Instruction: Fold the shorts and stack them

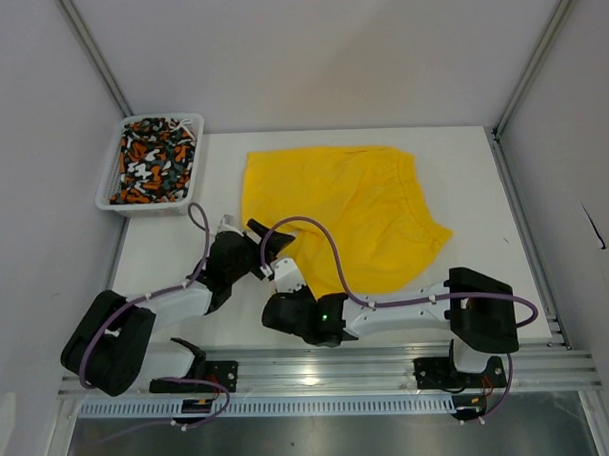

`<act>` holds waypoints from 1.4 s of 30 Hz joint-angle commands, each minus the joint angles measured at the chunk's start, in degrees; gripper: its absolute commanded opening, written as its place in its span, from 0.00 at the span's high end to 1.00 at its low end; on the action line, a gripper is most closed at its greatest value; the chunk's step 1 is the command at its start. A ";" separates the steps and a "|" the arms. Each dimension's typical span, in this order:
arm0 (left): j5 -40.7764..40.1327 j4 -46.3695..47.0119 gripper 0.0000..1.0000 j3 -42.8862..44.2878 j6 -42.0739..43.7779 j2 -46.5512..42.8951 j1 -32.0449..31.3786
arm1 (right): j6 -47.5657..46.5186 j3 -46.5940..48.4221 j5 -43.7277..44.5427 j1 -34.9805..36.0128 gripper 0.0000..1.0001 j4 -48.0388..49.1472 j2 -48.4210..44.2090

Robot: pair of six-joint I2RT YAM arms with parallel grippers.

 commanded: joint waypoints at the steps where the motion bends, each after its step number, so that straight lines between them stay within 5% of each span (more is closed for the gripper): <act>1: -5.49 4.21 0.08 1.97 -0.35 1.76 -0.66 | -1.04 1.14 3.97 1.80 1.00 1.61 -0.35; 15: -9.88 -6.68 0.12 2.59 1.76 -4.21 -3.56 | -1.57 0.62 5.73 3.03 1.00 1.88 -0.44; 23: -11.21 -4.23 0.53 2.13 0.61 -1.42 -3.47 | -2.44 0.44 6.52 4.08 1.00 2.93 -0.97; 25: -10.68 -5.97 0.56 3.89 1.49 -0.09 -3.56 | -2.79 0.61 6.60 4.35 1.00 2.67 -1.05; 31: -6.55 -8.88 0.24 5.05 2.55 1.24 -3.47 | -2.97 0.53 7.39 4.35 1.00 1.62 -2.02; 36: -7.95 -11.70 0.21 2.33 1.59 -2.01 -3.47 | -2.80 -0.09 7.57 4.52 1.00 2.14 -2.37; 39: -7.35 -7.58 0.28 1.36 0.88 -1.06 -2.95 | -3.15 -0.70 7.66 4.79 1.00 2.93 -2.37; 42: -2.78 -5.81 0.54 2.93 1.40 3.59 -2.07 | -2.97 -0.70 7.92 4.96 1.00 2.85 -2.20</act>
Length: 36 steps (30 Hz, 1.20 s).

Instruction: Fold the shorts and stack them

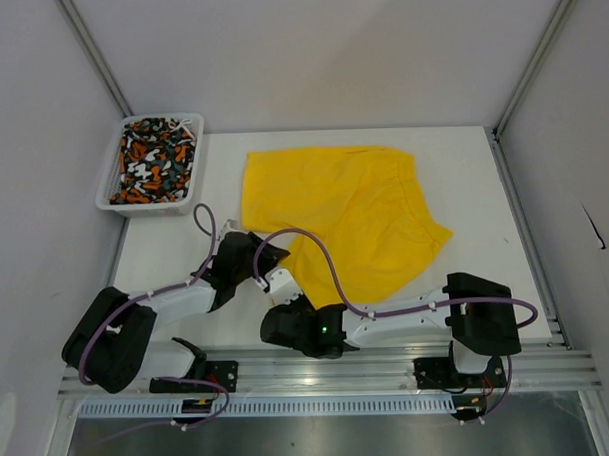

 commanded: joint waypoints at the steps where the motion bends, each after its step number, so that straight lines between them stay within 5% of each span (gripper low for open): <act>1: 4.29 2.93 0.69 2.45 0.68 4.80 0.77 | 0.07 -0.18 3.22 0.75 1.00 1.95 -2.26; 6: 4.04 3.99 0.76 1.33 1.13 5.70 0.77 | -0.11 -0.27 4.19 1.54 1.00 2.13 -2.70; 9: 2.02 3.46 0.91 1.06 2.79 4.91 1.21 | -0.20 -0.53 4.98 1.89 1.00 2.13 -3.14; 18: -5.36 -3.66 1.00 5.89 8.50 3.68 2.18 | -0.02 -2.73 6.91 3.65 1.00 2.39 -6.30; 36: -14.69 -12.27 0.87 21.09 17.56 14.66 4.28 | 0.68 -3.26 7.88 6.90 1.00 1.51 -6.66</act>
